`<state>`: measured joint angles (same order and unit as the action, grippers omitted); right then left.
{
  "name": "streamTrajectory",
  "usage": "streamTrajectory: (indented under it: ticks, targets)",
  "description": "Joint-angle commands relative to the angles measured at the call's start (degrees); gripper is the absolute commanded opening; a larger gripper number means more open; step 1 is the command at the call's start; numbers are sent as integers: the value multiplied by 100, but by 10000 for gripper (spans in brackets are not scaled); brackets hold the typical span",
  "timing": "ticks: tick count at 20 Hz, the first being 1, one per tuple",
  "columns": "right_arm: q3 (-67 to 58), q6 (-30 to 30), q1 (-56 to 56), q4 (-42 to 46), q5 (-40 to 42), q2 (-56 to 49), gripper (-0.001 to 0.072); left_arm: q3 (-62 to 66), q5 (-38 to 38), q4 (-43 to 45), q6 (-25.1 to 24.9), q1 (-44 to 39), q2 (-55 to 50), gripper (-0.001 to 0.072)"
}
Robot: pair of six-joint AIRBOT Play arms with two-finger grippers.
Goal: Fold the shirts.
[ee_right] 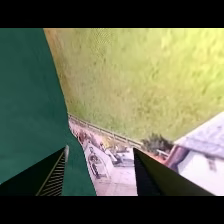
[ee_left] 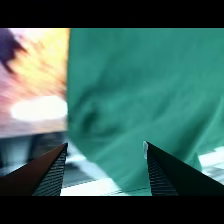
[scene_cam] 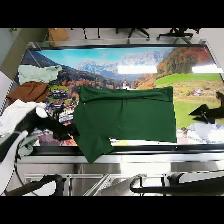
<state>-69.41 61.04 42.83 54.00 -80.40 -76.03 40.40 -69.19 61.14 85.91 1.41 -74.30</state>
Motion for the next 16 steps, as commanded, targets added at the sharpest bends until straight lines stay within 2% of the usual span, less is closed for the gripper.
streamTrajectory:
  ticks: [1,4,6,8,9,10,12,13,14,15,16]
  targets:
    - [826,-76,-28,-22,308,76,494,-1080,975,-953,-289,-208,393,533]
    - [1172,-107,-286,-17,282,76,494,-1233,1132,-1565,-654,-442,393,532]
    - [1327,-131,-468,-9,142,76,494,-1106,1071,-1585,-662,-494,396,528]
    - [1460,-146,-643,4,-17,76,492,-938,914,-1589,-782,-494,393,92]
    - [1537,-144,-719,31,-68,76,491,-839,813,-1587,-863,-494,396,51]
    - [1626,-144,-807,46,-105,76,488,-750,737,-1587,-898,-494,393,50]
    - [1805,-149,-968,46,-188,76,388,-566,562,-1576,-951,-494,393,18]
    - [1853,-144,-1036,46,-284,76,356,-463,457,-1578,-955,-494,393,18]
    - [1856,-125,-1099,44,-393,81,355,-365,352,-1572,-964,-494,396,18]
    - [1856,-74,-1104,42,-452,109,286,-264,203,-1565,-966,-494,396,17]
    - [1845,-72,-1102,74,-479,166,57,-175,17,-1545,-966,-487,396,17]
